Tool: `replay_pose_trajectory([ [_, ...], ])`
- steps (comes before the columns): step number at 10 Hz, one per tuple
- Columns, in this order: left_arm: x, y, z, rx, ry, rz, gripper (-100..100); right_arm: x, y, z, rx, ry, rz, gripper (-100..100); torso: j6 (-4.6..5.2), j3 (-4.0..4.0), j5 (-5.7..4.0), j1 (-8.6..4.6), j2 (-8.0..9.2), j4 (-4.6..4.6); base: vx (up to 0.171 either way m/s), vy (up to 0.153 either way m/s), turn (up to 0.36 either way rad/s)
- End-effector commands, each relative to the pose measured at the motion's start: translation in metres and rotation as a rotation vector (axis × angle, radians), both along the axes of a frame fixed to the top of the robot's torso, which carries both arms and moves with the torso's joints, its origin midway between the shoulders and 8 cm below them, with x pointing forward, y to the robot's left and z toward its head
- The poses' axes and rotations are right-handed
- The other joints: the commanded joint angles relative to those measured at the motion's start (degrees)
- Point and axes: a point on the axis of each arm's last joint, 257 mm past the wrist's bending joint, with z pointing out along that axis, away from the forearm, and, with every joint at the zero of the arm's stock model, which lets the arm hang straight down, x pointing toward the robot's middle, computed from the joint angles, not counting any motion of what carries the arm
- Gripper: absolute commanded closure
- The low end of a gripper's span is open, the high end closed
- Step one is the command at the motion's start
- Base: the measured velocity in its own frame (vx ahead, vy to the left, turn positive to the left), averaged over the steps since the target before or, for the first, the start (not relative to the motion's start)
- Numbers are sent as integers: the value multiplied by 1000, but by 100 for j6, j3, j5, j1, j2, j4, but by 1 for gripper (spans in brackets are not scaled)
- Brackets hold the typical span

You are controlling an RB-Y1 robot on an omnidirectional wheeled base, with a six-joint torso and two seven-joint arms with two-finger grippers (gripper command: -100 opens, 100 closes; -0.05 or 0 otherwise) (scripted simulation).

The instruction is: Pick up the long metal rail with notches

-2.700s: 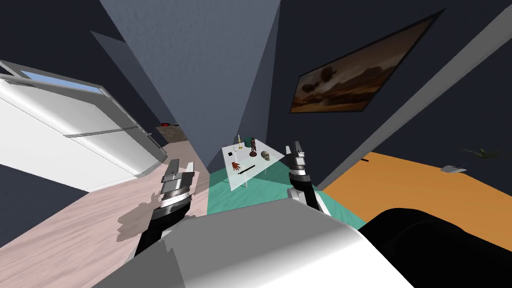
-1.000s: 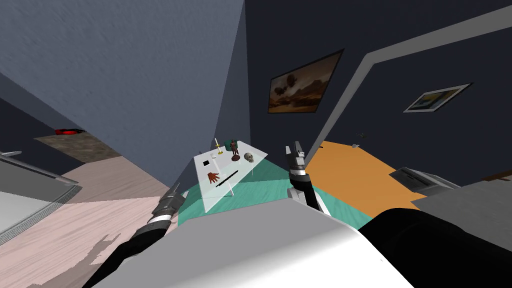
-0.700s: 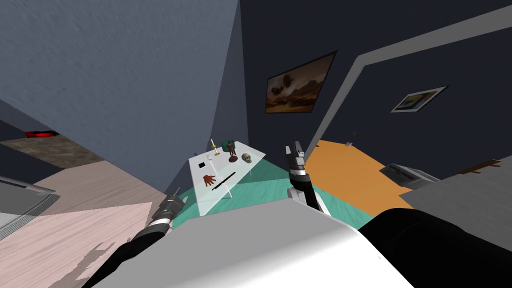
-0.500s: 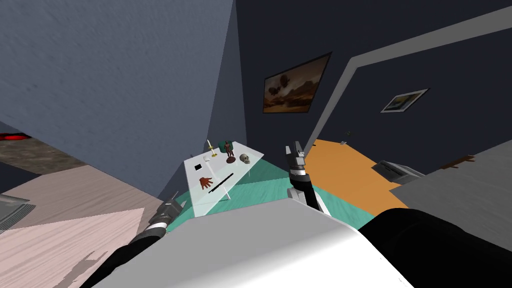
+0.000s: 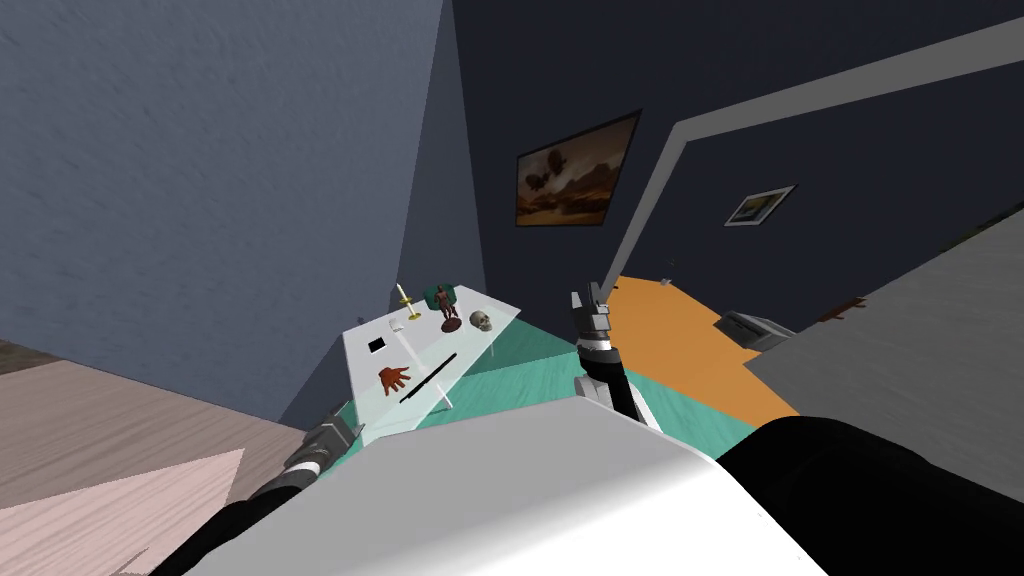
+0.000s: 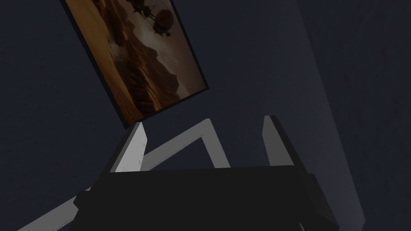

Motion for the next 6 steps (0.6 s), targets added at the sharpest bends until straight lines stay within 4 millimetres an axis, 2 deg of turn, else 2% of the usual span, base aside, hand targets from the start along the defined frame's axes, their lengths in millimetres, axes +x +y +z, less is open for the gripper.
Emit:
replay_pose_trajectory([
  [1,-10,5,-14,-36,44,17,-100,0,0,0,0,0,0,0,0,0,0,0,0,0,53,-26,-93],
  [2,-23,14,-30,-73,96,40,-100,0,0,0,0,0,0,0,-3,1,0,3,3,0,57,-32,-155],
  [3,-26,13,-34,-87,108,45,-100,0,0,0,0,0,0,0,-1,1,1,2,2,0,50,-25,-93],
  [4,-39,24,-48,-118,152,73,-100,0,0,0,0,0,0,0,-3,2,0,3,4,0,63,-29,-170],
  [5,-42,21,-52,-138,169,74,-100,0,0,0,0,0,0,0,0,0,0,3,1,0,58,-17,-83],
  [6,-53,28,-63,-172,211,94,-100,0,0,0,0,0,0,0,-4,1,0,5,3,0,59,-32,-161],
])
